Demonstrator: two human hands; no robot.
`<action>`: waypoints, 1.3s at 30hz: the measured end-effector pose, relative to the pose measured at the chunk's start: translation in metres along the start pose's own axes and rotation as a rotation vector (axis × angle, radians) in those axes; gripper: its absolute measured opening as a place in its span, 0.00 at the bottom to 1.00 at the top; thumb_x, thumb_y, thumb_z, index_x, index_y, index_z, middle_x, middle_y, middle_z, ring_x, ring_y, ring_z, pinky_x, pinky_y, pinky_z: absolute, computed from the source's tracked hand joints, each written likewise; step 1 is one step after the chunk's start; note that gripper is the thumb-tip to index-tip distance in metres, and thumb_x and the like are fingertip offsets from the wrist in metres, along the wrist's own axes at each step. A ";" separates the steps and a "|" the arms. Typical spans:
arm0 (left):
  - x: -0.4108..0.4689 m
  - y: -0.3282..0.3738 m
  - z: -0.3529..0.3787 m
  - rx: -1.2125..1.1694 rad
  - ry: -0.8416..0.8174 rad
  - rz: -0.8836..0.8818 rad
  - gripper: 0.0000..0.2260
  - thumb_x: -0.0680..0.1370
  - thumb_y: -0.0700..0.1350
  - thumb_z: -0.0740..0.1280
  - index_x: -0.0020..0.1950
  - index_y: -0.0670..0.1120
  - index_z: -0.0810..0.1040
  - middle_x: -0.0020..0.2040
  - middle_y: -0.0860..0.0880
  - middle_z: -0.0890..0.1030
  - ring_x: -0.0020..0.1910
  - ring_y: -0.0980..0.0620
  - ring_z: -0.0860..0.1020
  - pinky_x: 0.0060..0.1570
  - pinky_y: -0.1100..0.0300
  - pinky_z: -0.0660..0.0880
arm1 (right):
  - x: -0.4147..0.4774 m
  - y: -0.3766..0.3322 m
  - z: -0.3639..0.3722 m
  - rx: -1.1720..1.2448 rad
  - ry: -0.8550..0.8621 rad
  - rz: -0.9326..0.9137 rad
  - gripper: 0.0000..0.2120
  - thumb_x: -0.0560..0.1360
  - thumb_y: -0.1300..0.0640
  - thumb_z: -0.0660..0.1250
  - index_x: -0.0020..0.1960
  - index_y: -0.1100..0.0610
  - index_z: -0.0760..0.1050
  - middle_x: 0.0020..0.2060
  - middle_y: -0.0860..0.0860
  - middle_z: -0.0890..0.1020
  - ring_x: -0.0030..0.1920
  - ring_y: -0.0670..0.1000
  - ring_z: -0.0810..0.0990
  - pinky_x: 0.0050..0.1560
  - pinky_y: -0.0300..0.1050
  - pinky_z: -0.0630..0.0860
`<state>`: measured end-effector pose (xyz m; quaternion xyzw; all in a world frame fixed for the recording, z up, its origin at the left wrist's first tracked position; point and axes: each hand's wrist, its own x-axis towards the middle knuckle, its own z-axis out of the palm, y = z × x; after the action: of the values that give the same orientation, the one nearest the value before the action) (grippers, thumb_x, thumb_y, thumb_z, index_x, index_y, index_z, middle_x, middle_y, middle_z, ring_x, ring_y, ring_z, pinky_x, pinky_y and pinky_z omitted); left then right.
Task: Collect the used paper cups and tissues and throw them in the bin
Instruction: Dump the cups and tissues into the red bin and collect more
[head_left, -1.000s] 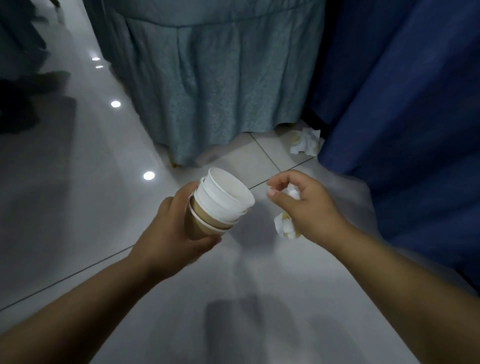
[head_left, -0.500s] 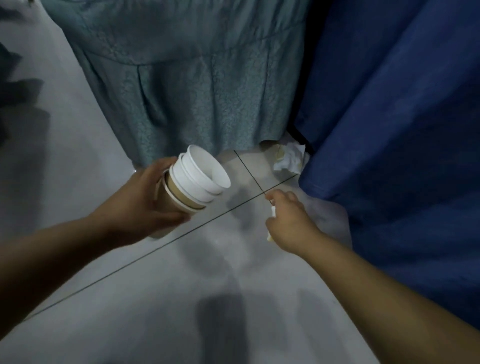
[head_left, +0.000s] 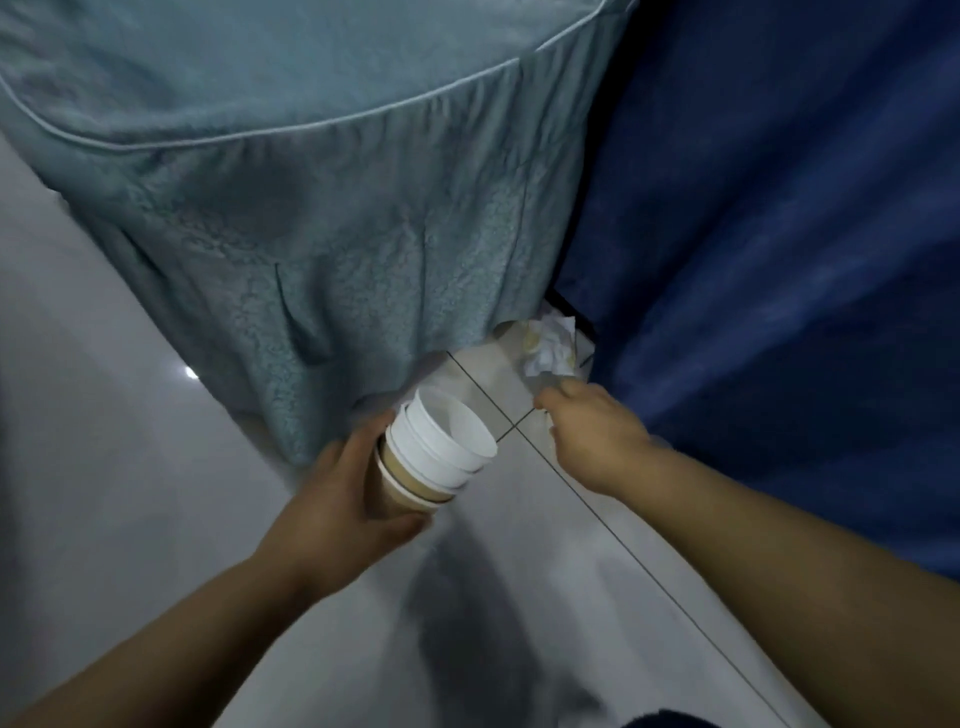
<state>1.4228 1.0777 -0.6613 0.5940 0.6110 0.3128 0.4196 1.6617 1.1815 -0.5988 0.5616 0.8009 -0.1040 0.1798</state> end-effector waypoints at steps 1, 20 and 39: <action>0.009 -0.008 0.002 -0.001 0.005 -0.007 0.43 0.61 0.58 0.76 0.72 0.64 0.60 0.68 0.57 0.71 0.65 0.56 0.72 0.63 0.48 0.73 | 0.013 -0.001 0.003 -0.040 0.024 -0.004 0.20 0.76 0.66 0.58 0.66 0.56 0.66 0.63 0.56 0.69 0.61 0.58 0.68 0.53 0.49 0.71; 0.049 -0.097 0.072 0.030 0.231 -0.145 0.44 0.53 0.71 0.72 0.68 0.70 0.62 0.63 0.67 0.72 0.60 0.61 0.74 0.55 0.53 0.75 | 0.240 0.090 0.147 -0.414 -0.092 0.012 0.29 0.80 0.51 0.56 0.78 0.56 0.51 0.76 0.65 0.51 0.74 0.68 0.54 0.68 0.67 0.59; 0.036 -0.079 0.064 0.048 0.203 -0.180 0.41 0.56 0.64 0.76 0.66 0.75 0.61 0.63 0.67 0.70 0.60 0.61 0.73 0.55 0.56 0.74 | 0.166 0.058 0.147 -0.269 0.190 -0.558 0.21 0.50 0.68 0.71 0.43 0.62 0.78 0.35 0.59 0.77 0.30 0.59 0.76 0.26 0.45 0.72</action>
<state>1.4452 1.0984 -0.7652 0.5117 0.7085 0.3177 0.3677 1.6907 1.2900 -0.7986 0.2987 0.9437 0.0102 0.1415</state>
